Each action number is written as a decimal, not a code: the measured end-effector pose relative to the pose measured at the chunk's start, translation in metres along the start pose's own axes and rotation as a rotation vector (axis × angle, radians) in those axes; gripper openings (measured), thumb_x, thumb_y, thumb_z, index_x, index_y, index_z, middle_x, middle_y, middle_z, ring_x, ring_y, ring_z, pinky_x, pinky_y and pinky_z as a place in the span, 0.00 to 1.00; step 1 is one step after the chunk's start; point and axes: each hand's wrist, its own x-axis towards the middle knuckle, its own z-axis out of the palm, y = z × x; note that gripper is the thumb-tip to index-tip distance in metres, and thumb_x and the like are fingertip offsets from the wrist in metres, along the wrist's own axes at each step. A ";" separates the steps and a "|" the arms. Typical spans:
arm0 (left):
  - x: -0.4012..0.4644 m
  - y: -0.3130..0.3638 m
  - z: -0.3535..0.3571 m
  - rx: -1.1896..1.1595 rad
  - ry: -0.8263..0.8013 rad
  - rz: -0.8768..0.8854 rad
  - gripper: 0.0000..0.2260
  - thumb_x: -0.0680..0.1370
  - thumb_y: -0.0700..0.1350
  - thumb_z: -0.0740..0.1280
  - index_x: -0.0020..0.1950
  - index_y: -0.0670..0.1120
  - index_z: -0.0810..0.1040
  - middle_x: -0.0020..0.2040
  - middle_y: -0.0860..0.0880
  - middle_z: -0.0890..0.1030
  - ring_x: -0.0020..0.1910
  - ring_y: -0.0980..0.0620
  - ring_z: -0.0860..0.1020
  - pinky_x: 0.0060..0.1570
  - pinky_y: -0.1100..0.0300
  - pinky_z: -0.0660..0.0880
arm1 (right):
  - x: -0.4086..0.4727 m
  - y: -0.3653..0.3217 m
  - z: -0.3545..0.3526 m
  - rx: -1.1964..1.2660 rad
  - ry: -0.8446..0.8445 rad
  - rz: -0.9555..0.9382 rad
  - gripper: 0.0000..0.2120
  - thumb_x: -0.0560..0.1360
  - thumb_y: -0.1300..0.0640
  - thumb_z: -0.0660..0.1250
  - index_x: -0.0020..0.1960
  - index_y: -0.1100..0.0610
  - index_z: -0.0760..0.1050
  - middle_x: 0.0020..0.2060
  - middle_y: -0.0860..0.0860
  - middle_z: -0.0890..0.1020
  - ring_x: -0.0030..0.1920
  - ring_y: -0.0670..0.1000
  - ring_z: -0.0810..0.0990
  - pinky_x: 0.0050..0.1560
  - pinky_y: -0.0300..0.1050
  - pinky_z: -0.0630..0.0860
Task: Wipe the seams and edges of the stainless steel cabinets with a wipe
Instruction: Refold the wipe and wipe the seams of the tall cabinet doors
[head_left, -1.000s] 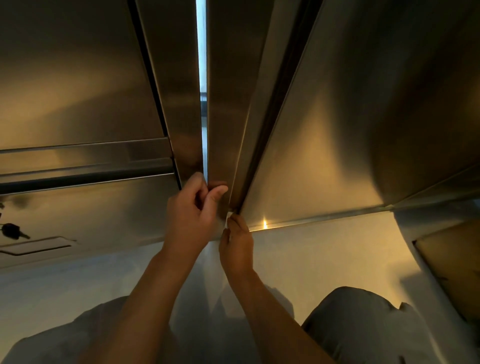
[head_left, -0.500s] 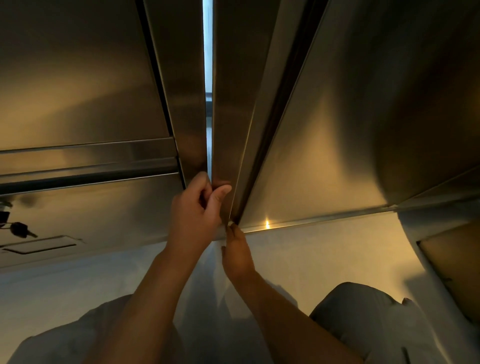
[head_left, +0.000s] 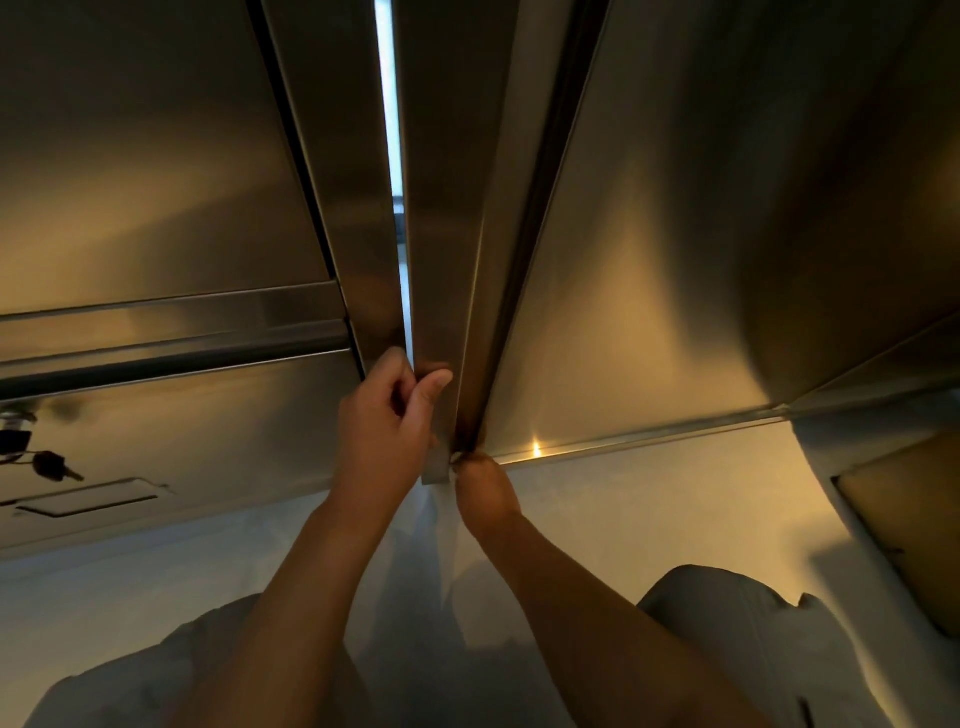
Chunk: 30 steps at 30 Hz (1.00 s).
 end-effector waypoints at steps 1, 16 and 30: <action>0.000 0.001 0.000 0.006 0.003 0.006 0.16 0.80 0.61 0.66 0.39 0.54 0.68 0.33 0.46 0.74 0.33 0.41 0.78 0.36 0.36 0.78 | -0.007 -0.002 -0.003 0.028 0.033 0.012 0.14 0.84 0.60 0.61 0.66 0.61 0.79 0.62 0.59 0.82 0.63 0.57 0.80 0.65 0.45 0.72; -0.001 0.005 -0.002 -0.013 -0.005 -0.012 0.15 0.79 0.54 0.67 0.37 0.52 0.68 0.30 0.47 0.74 0.29 0.46 0.76 0.34 0.50 0.75 | -0.077 -0.092 -0.120 0.733 0.671 -0.114 0.10 0.79 0.63 0.71 0.57 0.52 0.85 0.47 0.39 0.84 0.49 0.37 0.83 0.53 0.36 0.80; 0.000 0.001 -0.001 0.046 -0.022 0.022 0.13 0.81 0.54 0.66 0.38 0.59 0.67 0.31 0.49 0.72 0.30 0.44 0.76 0.35 0.38 0.77 | -0.040 -0.048 -0.024 0.683 0.435 0.091 0.10 0.79 0.68 0.65 0.49 0.60 0.84 0.40 0.49 0.82 0.40 0.42 0.77 0.45 0.32 0.72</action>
